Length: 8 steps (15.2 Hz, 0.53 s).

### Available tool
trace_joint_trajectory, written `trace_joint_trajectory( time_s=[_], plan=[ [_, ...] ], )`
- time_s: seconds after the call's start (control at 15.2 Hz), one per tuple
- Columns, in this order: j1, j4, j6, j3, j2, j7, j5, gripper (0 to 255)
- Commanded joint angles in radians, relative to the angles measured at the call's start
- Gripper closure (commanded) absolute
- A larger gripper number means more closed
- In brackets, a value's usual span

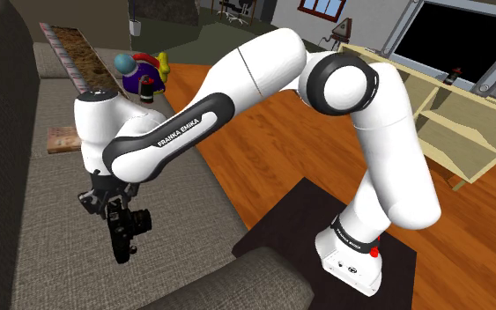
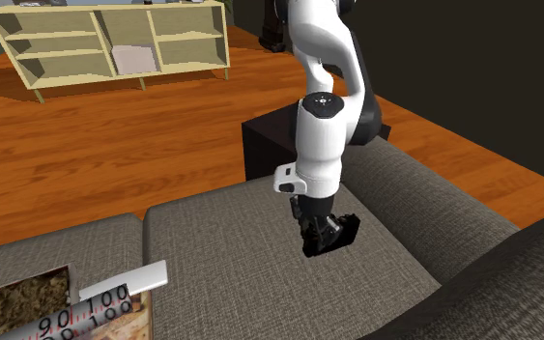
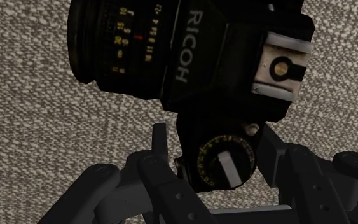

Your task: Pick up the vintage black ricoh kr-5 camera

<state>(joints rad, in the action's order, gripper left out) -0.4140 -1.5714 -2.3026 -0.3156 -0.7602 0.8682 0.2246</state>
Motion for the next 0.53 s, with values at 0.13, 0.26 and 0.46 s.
trace_joint_trajectory(
  time_s=[0.13,0.26,0.46],
  plan=[
    [0.005,0.0,0.034,-0.009,0.035,-0.003,-0.01,255],
    [0.008,0.001,0.052,-0.013,0.051,-0.005,-0.015,255],
    [0.012,0.004,0.078,-0.019,0.075,-0.009,-0.022,255]
  ],
)
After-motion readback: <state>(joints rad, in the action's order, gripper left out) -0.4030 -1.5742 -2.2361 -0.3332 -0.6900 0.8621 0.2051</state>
